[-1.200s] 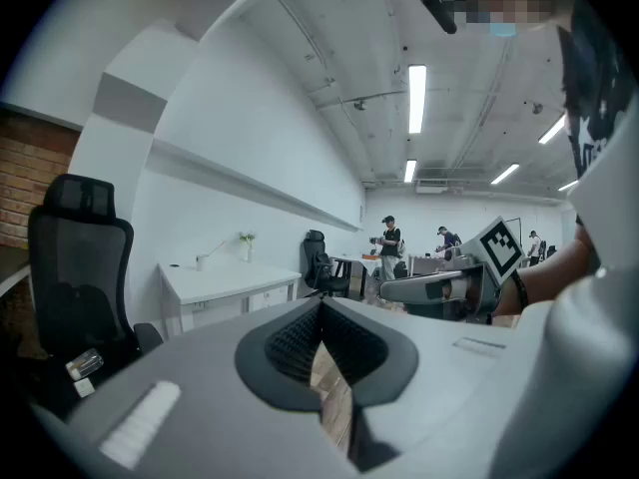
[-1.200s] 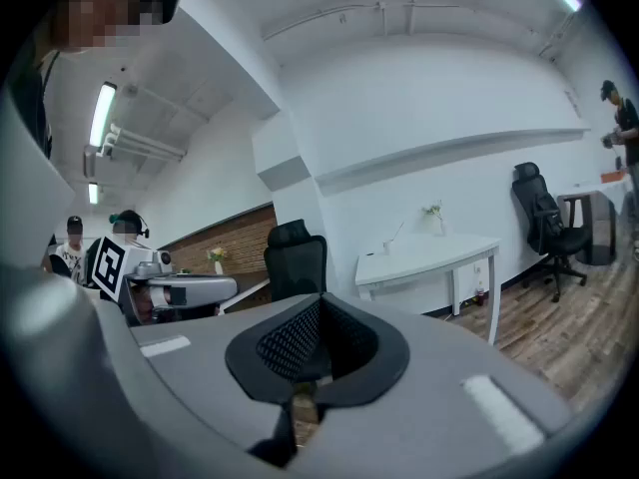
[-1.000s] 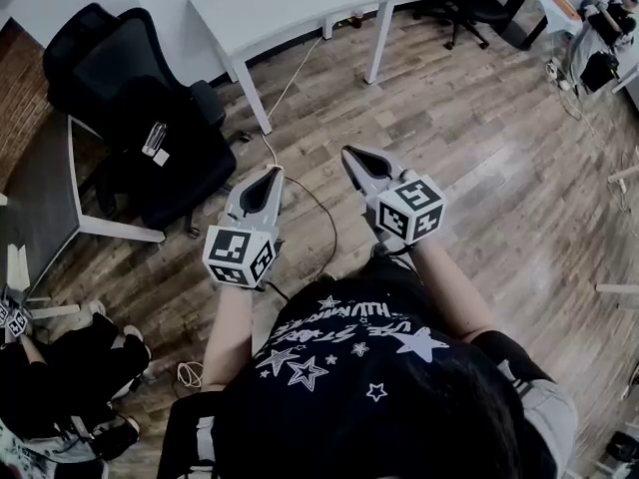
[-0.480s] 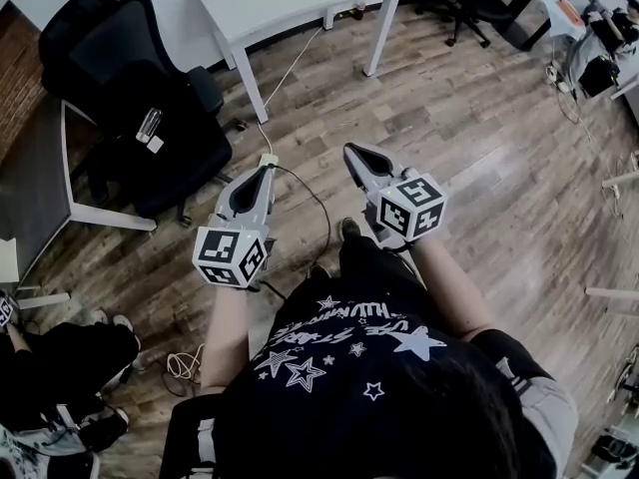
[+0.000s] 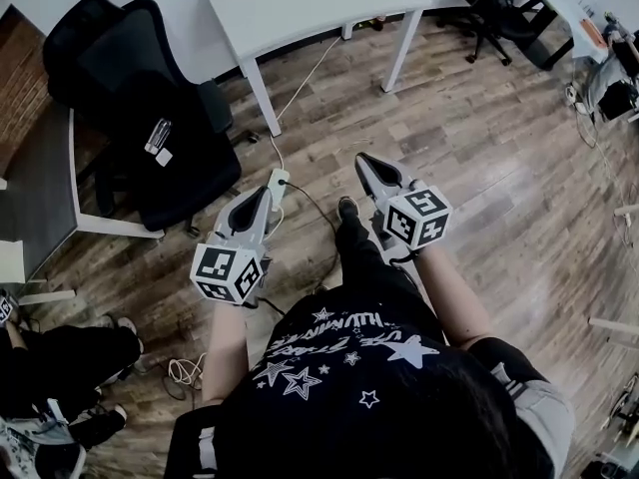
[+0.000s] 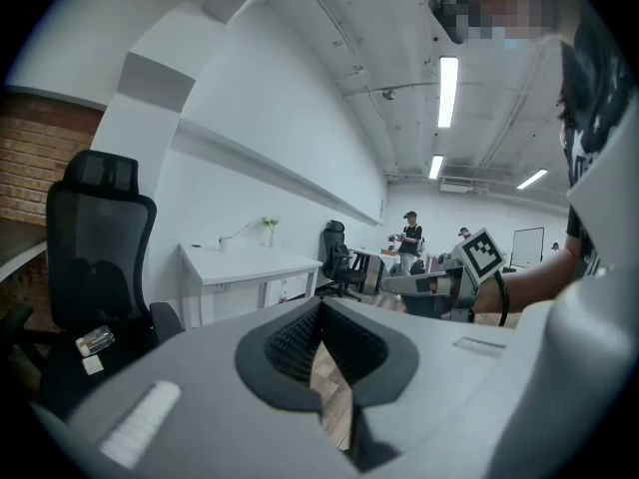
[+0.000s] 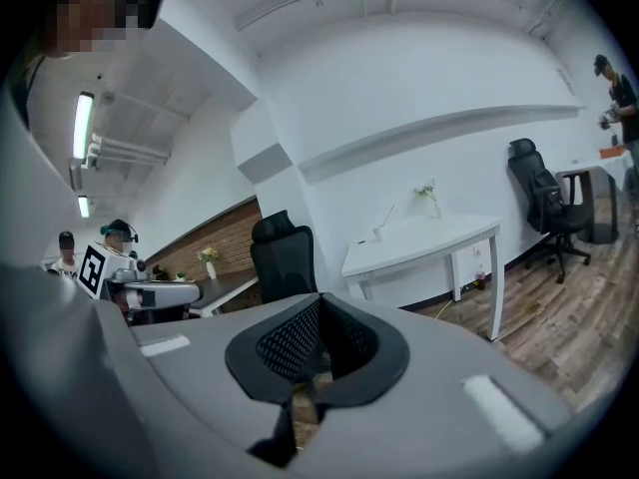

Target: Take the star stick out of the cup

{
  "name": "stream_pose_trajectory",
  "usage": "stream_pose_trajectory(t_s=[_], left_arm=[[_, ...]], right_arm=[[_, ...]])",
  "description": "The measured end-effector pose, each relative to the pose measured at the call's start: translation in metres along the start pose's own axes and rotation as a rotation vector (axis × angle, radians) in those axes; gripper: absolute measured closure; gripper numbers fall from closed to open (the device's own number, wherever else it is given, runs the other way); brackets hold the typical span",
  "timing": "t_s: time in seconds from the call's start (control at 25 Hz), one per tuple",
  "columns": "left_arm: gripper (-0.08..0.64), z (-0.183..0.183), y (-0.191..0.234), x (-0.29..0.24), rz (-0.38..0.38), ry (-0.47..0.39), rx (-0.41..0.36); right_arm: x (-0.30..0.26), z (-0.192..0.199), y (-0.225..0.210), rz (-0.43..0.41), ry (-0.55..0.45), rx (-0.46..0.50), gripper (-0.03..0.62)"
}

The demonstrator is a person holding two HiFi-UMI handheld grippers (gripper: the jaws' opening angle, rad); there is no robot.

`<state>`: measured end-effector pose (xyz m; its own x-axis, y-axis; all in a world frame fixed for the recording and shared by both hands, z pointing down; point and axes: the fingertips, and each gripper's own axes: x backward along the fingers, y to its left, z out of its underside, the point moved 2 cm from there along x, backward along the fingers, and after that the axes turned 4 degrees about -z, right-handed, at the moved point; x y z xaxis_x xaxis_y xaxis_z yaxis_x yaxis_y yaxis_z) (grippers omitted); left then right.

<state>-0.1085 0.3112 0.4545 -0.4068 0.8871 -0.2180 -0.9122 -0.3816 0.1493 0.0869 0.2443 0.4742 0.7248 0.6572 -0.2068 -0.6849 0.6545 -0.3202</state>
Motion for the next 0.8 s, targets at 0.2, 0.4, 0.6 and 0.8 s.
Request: stream_pose_trajectory(t_s=[0.2,0.4,0.6,0.8], left_arm=[[0.557,-0.021,0.029,-0.069,-0.031,0.003,-0.011],[0.557,-0.049,0.05,-0.153,-0.036,0.014,-0.008],[0.557,-0.071,0.066,-0.226,-0.04,0.037,-0.025],[0.557,-0.097,0.091,-0.275,-0.098,0.013,-0.039]], right_arm=[[-0.061,-0.021,-0.054,-0.046,0.0,-0.021,0.575],[-0.119,-0.066,-0.122,-0.077,-0.006,-0.016,0.575],[-0.161,-0.111,-0.182,-0.097,-0.028,-0.035,0.575],[-0.187,-0.131,-0.217,-0.138,-0.031,-0.032,0.575]])
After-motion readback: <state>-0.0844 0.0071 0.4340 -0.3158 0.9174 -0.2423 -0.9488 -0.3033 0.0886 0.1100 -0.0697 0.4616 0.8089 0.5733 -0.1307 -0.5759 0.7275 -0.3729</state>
